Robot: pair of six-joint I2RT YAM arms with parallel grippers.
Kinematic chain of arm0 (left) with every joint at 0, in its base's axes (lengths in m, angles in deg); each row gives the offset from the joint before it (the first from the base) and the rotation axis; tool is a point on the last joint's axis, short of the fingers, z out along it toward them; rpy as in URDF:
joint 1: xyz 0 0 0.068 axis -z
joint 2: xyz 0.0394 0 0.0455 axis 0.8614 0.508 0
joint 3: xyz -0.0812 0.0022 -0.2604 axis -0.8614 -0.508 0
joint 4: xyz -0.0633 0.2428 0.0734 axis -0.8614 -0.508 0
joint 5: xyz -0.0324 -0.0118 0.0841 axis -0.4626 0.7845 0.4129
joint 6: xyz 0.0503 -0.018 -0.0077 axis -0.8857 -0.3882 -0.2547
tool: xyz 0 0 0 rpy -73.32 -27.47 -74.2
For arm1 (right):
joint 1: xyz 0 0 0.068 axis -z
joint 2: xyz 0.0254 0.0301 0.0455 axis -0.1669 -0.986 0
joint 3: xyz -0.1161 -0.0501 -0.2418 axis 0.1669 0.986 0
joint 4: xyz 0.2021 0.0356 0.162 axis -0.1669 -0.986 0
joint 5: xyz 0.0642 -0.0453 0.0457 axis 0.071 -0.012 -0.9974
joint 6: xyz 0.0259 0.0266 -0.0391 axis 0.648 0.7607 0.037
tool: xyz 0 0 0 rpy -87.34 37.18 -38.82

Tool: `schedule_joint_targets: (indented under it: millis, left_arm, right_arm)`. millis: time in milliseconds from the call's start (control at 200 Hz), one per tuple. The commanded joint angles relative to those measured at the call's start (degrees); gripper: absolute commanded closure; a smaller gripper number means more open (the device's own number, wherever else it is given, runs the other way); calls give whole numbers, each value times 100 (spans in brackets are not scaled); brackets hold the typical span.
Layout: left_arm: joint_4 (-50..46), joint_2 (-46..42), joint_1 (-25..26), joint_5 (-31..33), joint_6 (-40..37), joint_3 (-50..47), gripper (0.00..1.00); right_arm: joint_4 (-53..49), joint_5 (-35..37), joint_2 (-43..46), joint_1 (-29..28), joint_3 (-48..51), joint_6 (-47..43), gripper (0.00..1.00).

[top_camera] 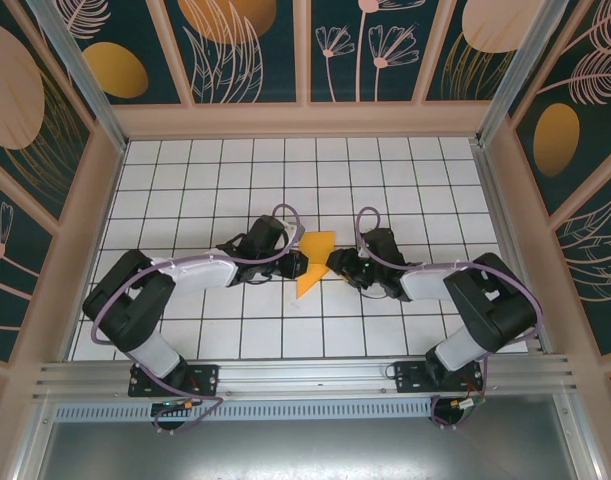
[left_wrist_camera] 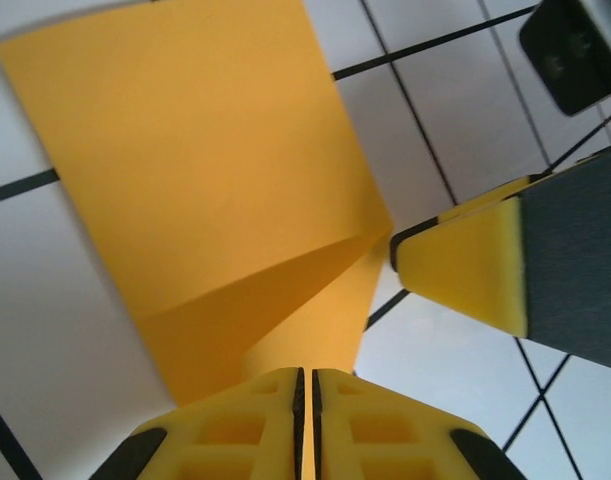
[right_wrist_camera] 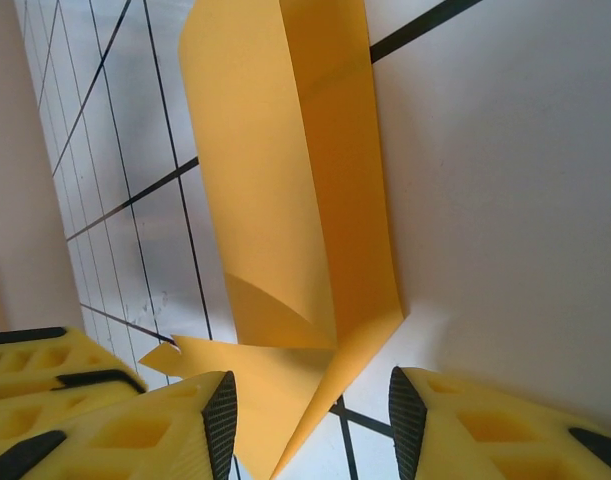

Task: Fold a paper plane with a square sheet of paper (pick it up from the middle)
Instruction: Fourth fold the wing at the center of the table.

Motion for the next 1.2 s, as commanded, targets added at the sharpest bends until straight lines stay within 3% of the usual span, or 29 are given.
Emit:
schedule_joint_targets:
  millis: [0, 275, 861, 1196]
  left_arm:
    - [132, 165, 4, 149, 95, 119, 86]
    - [123, 385, 1, 254, 77, 118, 89]
    - [281, 621, 1, 195, 68, 34, 85]
    - [361, -292, 20, 275, 179, -378, 76]
  right_arm:
    - [342, -161, -169, -75, -199, 37, 53]
    - [782, -456, -624, -141, -459, -42, 54]
    - [202, -610, -1047, -206, -788, -1015, 65]
    - [350, -414, -1016, -265, -768, -545, 88]
